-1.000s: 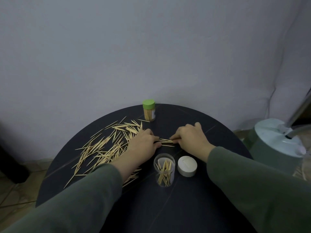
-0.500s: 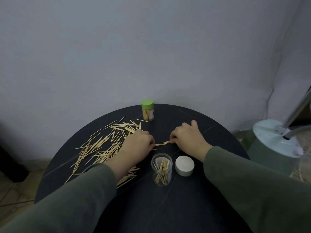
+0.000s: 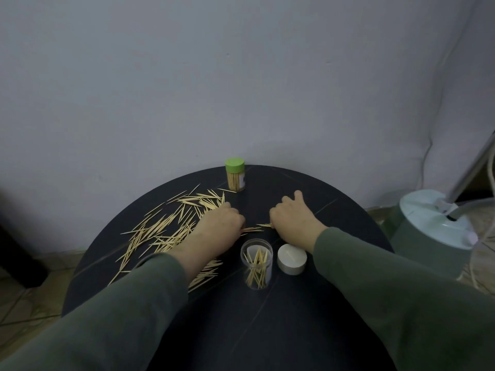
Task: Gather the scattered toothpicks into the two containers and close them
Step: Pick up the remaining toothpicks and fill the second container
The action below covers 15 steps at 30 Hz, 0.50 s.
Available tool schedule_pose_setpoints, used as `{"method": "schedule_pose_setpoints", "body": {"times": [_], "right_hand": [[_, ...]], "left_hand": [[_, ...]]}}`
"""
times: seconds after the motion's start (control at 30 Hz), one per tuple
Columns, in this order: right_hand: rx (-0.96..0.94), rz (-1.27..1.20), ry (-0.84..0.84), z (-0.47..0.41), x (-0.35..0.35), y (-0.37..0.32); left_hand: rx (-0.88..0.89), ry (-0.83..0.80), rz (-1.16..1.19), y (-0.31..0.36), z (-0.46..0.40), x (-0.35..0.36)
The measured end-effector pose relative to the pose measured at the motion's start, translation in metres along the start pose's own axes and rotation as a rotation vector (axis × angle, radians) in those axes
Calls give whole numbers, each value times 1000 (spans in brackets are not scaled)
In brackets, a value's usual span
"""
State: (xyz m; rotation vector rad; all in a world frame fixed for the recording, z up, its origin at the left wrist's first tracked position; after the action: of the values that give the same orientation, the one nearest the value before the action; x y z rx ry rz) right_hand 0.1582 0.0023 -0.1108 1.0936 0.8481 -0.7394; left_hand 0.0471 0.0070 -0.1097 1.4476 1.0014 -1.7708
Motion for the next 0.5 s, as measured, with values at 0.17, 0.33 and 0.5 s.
{"method": "schedule_pose_setpoints", "body": {"times": [0.17, 0.33, 0.5], "right_hand": [[-2, 74, -25, 4, 2, -7], [-12, 140, -42, 2, 4, -8], [-10, 48, -21, 2, 5, -2]], "left_hand": [[-36, -10, -2, 1, 2, 1], [-53, -35, -15, -1, 1, 5], [-88, -4, 98, -10, 6, 3]]}}
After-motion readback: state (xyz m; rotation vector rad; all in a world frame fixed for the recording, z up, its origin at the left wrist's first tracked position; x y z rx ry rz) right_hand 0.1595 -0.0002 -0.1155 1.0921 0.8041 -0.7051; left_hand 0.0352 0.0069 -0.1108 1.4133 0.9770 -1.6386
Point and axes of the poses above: each hand's wrist, its own z-axis away from the middle knuckle, its own x-axis out of the palm, y = z × x, the point moved 7 cm from there along -z, towards the middle knuckle, and after that the axes turned 7 degrees about -y, right-handed, at the moved point
